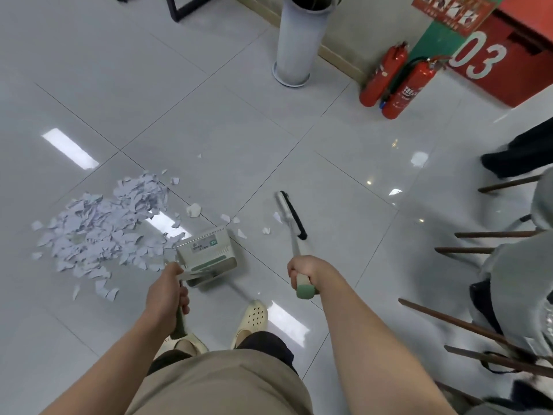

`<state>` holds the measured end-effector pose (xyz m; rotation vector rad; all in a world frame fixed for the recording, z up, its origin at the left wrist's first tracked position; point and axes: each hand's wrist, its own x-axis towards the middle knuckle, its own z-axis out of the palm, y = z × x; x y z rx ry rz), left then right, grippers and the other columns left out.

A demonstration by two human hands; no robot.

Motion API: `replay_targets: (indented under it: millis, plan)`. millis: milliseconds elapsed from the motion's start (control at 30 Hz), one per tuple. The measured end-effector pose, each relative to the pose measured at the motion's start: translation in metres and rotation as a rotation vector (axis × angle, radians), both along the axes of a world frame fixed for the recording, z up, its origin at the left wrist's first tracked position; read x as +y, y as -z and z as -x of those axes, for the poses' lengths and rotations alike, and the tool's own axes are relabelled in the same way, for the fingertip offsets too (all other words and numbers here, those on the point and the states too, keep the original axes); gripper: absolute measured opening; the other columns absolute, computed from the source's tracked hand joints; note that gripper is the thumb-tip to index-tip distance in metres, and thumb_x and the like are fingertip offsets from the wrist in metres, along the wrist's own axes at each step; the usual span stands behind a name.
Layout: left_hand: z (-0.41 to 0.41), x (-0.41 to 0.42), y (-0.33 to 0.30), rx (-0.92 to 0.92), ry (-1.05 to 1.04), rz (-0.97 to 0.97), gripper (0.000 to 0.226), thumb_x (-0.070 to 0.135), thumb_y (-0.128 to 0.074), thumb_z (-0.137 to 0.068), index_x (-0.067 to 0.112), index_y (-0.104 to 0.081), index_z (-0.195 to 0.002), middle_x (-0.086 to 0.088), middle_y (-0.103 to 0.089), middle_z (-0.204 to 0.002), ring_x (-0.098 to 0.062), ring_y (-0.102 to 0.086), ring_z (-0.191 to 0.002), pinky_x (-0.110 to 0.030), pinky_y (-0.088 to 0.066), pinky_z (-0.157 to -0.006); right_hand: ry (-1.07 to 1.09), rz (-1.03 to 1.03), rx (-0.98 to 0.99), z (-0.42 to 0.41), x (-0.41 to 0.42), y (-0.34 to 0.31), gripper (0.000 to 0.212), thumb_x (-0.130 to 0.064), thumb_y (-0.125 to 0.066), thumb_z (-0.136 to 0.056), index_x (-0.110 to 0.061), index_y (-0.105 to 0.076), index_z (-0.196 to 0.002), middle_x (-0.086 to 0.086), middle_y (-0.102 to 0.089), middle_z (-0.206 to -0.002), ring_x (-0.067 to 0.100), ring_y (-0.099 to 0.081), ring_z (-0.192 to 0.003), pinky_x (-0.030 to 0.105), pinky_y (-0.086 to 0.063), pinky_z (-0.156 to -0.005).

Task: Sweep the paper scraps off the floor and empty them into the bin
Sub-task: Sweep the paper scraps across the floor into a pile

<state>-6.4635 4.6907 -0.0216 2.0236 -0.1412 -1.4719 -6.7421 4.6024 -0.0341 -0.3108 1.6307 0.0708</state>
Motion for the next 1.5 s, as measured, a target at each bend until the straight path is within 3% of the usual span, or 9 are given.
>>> replay_targets:
  millis: [133, 267, 367, 700, 967, 1100, 1267, 1333, 1500]
  plan:
    - [-0.007, 0.004, 0.0, 0.009, -0.06, 0.002, 0.016, 0.029, -0.048, -0.094, 0.013, -0.047, -0.095, -0.003, -0.034, -0.061, -0.019, -0.029, -0.052, -0.032, -0.031, -0.054, 0.069, -0.091, -0.181, -0.035, 0.004, 0.002, 0.011, 0.001, -0.04, -0.084, -0.009, -0.043, -0.086, -0.003, -0.034, -0.046, 0.007, -0.033, -0.034, 0.014, -0.032, -0.035]
    - [-0.025, 0.01, 0.0, 0.011, -0.081, 0.002, 0.017, 0.029, -0.049, -0.093, 0.012, -0.049, -0.095, -0.004, -0.036, -0.062, -0.02, -0.03, -0.052, -0.032, -0.032, -0.054, 0.15, -0.16, -0.317, -0.05, -0.009, 0.0, 0.027, -0.001, -0.042, -0.088, -0.017, -0.037, -0.067, -0.006, -0.034, -0.049, 0.003, -0.034, -0.032, 0.014, -0.03, -0.031]
    - [-0.044, 0.016, -0.002, 0.025, -0.077, 0.008, 0.018, 0.029, -0.048, -0.094, 0.012, -0.05, -0.091, -0.005, -0.035, -0.062, -0.019, -0.029, -0.053, -0.032, -0.032, -0.054, 0.274, -0.176, -0.398, -0.06, -0.007, -0.018, 0.029, -0.004, -0.046, -0.09, -0.018, -0.038, -0.065, -0.008, -0.038, -0.049, 0.001, -0.037, -0.032, 0.012, -0.031, -0.031]
    - [-0.122, 0.037, 0.001, 0.105, -0.081, -0.001, 0.02, 0.032, -0.048, -0.093, 0.015, -0.051, -0.083, -0.002, -0.031, -0.058, -0.019, -0.027, -0.05, -0.03, -0.03, -0.051, 0.487, 0.003, -0.21, -0.127, 0.037, -0.044, 0.024, 0.001, -0.043, -0.086, -0.017, -0.034, -0.073, -0.006, -0.03, -0.048, 0.005, -0.031, -0.031, 0.014, -0.03, -0.029]
    - [-0.19, 0.078, -0.005, 0.135, -0.207, -0.004, 0.023, 0.029, -0.046, -0.096, 0.014, -0.05, -0.079, 0.0, -0.035, -0.056, -0.018, -0.027, -0.05, -0.031, -0.029, -0.05, 0.298, -0.001, 0.005, -0.219, 0.074, -0.026, 0.016, 0.004, -0.046, -0.082, -0.012, -0.045, -0.079, -0.003, -0.037, -0.046, 0.007, -0.04, -0.032, 0.014, -0.035, -0.033]
    - [-0.209, 0.107, -0.003, 0.136, -0.307, -0.011, 0.02, 0.03, -0.046, -0.094, 0.016, -0.048, -0.081, 0.0, -0.03, -0.059, -0.017, -0.026, -0.051, -0.031, -0.029, -0.05, 0.164, -0.085, -0.062, -0.274, 0.102, -0.008, 0.022, 0.004, -0.043, -0.082, -0.013, -0.042, -0.068, -0.002, -0.038, -0.054, 0.007, -0.039, -0.036, 0.015, -0.035, -0.035]
    - [-0.215, 0.135, -0.005, 0.108, -0.421, 0.001, 0.017, 0.031, -0.047, -0.094, 0.016, -0.049, -0.088, 0.001, -0.032, -0.058, -0.017, -0.028, -0.05, -0.03, -0.032, -0.048, 0.021, -0.153, -0.215, -0.333, 0.123, -0.005, 0.016, 0.0, -0.045, -0.084, -0.011, -0.045, -0.072, -0.001, -0.043, -0.05, 0.01, -0.043, -0.033, 0.021, -0.04, -0.036]
    - [-0.212, 0.143, -0.01, 0.087, -0.471, 0.005, 0.016, 0.03, -0.047, -0.094, 0.015, -0.051, -0.09, 0.001, -0.032, -0.056, -0.017, -0.029, -0.05, -0.03, -0.033, -0.049, 0.088, -0.157, -0.291, -0.338, 0.115, -0.011, 0.02, 0.0, -0.046, -0.087, -0.009, -0.044, -0.069, 0.0, -0.041, -0.05, 0.01, -0.041, -0.032, 0.019, -0.036, -0.031]
    - [-0.197, 0.164, -0.015, 0.006, -0.614, 0.001, 0.015, 0.031, -0.047, -0.09, 0.018, -0.046, -0.083, 0.001, -0.034, -0.057, -0.016, -0.03, -0.048, -0.03, -0.032, -0.047, 0.523, -0.253, -0.546, -0.324, 0.092, -0.024, 0.028, 0.003, -0.046, -0.081, -0.018, -0.034, -0.067, -0.003, -0.034, -0.044, 0.008, -0.034, -0.027, 0.017, -0.034, -0.028]
